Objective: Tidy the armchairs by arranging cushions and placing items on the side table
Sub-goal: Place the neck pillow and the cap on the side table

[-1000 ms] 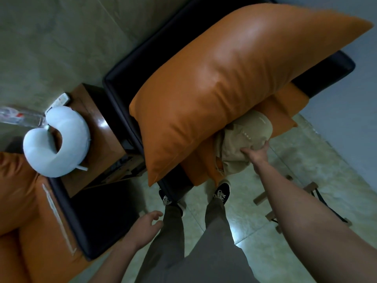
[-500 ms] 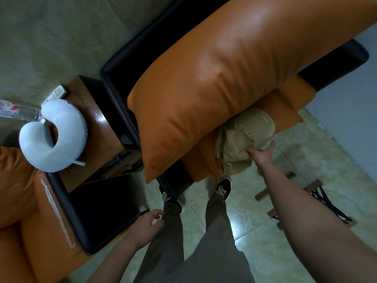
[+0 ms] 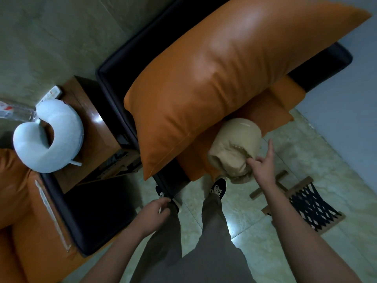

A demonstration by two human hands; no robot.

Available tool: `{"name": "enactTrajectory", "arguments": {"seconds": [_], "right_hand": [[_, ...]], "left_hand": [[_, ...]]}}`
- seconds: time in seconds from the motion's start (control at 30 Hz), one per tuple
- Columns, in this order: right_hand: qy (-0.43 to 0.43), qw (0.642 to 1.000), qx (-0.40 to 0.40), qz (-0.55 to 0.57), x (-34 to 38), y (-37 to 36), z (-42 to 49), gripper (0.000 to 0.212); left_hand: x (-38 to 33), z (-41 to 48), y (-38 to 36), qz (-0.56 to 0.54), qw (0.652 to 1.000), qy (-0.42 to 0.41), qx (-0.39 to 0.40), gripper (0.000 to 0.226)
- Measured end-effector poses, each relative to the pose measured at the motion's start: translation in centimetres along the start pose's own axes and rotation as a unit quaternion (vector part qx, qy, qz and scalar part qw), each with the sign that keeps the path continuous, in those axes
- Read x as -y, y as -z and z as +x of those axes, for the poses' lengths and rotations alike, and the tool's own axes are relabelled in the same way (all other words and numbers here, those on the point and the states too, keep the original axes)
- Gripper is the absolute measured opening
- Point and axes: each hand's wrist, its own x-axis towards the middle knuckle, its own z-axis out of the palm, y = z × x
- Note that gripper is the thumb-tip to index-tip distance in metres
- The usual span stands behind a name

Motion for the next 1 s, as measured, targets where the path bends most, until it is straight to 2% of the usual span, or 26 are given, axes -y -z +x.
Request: {"name": "enactTrajectory", "arguments": {"seconds": [0.1, 0.23, 0.4, 0.5, 0.67, 0.73, 0.8, 0.83, 0.9, 1.0], "right_hand": [[0.018, 0.998, 0.034, -0.045, 0.9, 2.0, -3.5, 0.097], [0.073, 0.988, 0.106, -0.083, 3.2, 3.4, -6.6, 0.061], [0.181, 0.943, 0.225, -0.167, 10.2, 3.7, -9.5, 0.051], [0.261, 0.890, 0.294, -0.229, 15.9, 2.6, -11.1, 0.050], [0.368, 0.785, 0.398, -0.300, 25.4, -1.1, -14.7, 0.050], [0.435, 0.739, 0.394, -0.330, 27.7, -3.0, -15.9, 0.056], [0.516, 0.709, 0.331, -0.349, 28.4, -5.0, -17.0, 0.059], [0.536, 0.714, 0.297, -0.339, 28.3, -5.9, -17.6, 0.059], [0.544, 0.753, 0.260, -0.265, 27.4, -7.3, -19.4, 0.062], [0.528, 0.824, 0.183, -0.098, 24.6, -9.2, -22.6, 0.069]], "left_hand": [[-2.9, -0.4, 1.3, -0.007, 0.998, -0.060, -0.022, 0.037], [-6.4, -1.8, 4.0, -0.053, 0.987, -0.137, -0.062, 0.037], [-9.9, -4.1, 9.1, -0.061, 0.941, -0.269, -0.198, 0.039], [-10.4, -5.5, 12.1, -0.052, 0.924, -0.280, -0.254, 0.053], [-8.7, -7.9, 15.0, -0.115, 0.947, -0.218, -0.208, 0.074], [-7.3, -9.1, 15.8, -0.202, 0.933, -0.184, -0.233, 0.075], [-5.1, -10.2, 16.4, -0.304, 0.894, -0.178, -0.276, 0.071], [-4.0, -10.7, 16.4, -0.339, 0.873, -0.180, -0.302, 0.070], [-1.9, -11.8, 16.3, -0.414, 0.821, -0.180, -0.348, 0.070], [0.3, -13.4, 15.8, -0.548, 0.713, -0.171, -0.401, 0.065]]}}
